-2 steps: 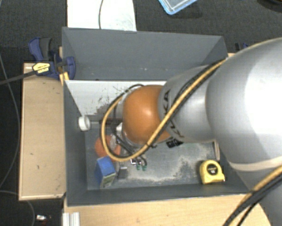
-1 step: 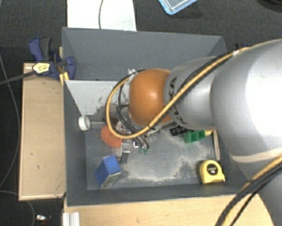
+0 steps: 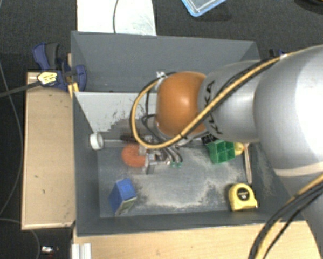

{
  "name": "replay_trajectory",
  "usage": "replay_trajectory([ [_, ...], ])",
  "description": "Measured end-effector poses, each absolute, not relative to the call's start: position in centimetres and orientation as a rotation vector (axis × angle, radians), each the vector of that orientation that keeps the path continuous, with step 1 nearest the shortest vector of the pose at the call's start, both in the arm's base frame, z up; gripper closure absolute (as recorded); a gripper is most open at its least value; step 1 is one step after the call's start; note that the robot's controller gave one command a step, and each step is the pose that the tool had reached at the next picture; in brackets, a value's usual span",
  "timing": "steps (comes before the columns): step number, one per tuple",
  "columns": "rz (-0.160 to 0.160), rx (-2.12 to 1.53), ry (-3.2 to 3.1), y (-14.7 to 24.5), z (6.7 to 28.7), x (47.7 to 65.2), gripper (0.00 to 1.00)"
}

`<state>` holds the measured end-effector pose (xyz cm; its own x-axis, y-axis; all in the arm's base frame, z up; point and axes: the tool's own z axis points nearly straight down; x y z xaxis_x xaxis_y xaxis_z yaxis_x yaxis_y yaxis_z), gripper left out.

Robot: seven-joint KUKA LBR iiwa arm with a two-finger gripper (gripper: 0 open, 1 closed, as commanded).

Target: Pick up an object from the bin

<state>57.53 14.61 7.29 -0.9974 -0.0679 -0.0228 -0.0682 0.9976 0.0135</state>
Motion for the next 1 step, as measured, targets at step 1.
replay_trajectory([
  [1,0.022,-0.103,3.118,14.61,7.29,57.52,1.00],
])
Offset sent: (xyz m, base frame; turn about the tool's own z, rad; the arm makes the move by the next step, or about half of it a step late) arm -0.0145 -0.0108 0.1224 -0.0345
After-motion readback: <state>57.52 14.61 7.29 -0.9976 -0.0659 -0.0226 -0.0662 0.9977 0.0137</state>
